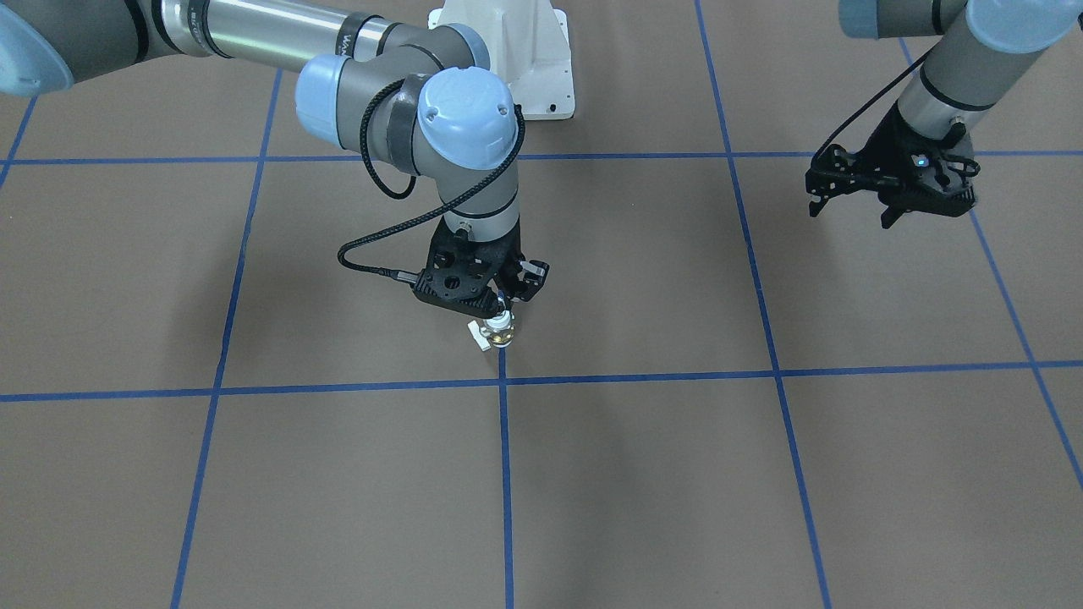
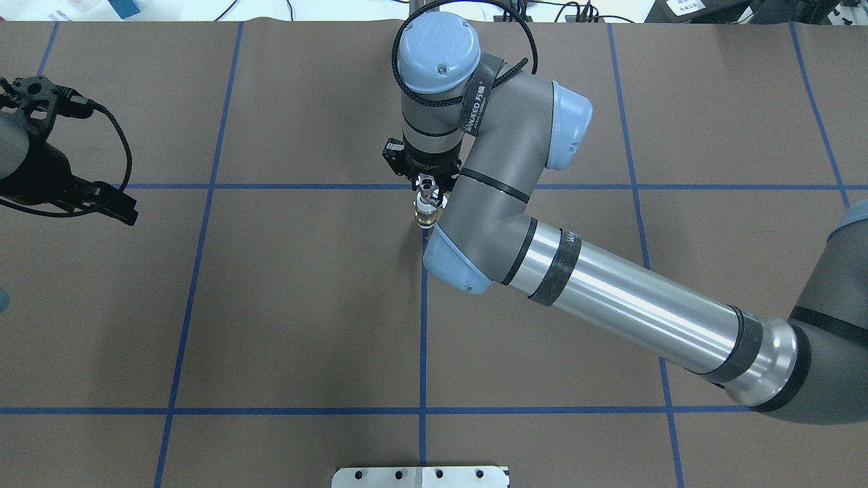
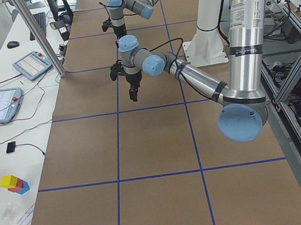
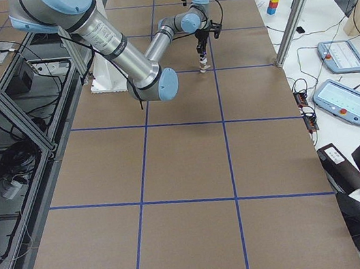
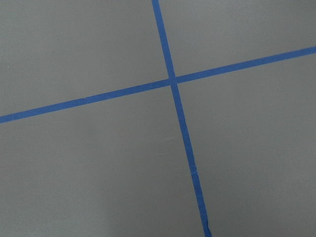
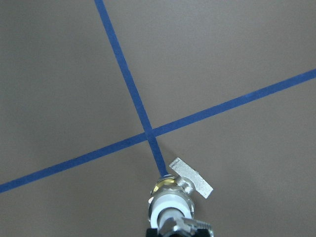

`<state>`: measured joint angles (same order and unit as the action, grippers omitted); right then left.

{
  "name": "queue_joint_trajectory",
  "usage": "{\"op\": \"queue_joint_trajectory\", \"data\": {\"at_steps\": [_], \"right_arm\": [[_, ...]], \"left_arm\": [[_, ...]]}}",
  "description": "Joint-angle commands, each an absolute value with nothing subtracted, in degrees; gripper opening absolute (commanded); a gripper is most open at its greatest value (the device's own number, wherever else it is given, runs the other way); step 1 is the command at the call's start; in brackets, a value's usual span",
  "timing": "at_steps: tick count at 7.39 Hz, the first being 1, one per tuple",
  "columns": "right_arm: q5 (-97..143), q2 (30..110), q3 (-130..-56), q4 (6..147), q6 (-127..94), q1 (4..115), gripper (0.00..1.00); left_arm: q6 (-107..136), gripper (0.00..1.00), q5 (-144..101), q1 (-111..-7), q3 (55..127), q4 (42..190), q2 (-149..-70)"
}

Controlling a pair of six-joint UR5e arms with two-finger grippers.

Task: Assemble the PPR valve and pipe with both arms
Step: 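Press the chrome elbow down onto the valve top with the right gripper, then open the right gripper and withdraw the right arm away from the valve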

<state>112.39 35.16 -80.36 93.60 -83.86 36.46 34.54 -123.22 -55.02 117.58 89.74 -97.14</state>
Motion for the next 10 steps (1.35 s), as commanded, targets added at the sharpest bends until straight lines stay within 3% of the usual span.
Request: {"op": "queue_joint_trajectory", "data": {"at_steps": [1,2,3,5,7,10], "right_arm": [[112.3,35.1,-80.3,93.6,-83.8,36.6,0.59],[112.3,35.0,-80.5,93.6,-83.8,36.7,0.83],[112.7,34.8,-81.6,93.6,-84.0,37.6,0.99],[116.1,39.9,-90.2,94.0,-83.8,41.8,1.00],[116.8,57.4,-106.4,94.0,-75.1,45.6,1.00],[117.4,78.4,-116.3,93.3,-52.6,53.3,1.00]], "left_arm": [[34.5,1.00,-123.2,-55.0,117.7,89.7,-97.1],[34.5,1.00,-123.2,-55.0,117.7,89.7,-97.1],[34.6,1.00,-123.2,-55.0,117.7,89.7,-97.2],[34.5,1.00,-123.2,-55.0,118.0,89.7,-96.9],[32.0,1.00,-126.2,-57.8,118.4,90.0,-95.3],[18.0,1.00,-127.1,-65.0,119.2,90.2,-88.2]]}}
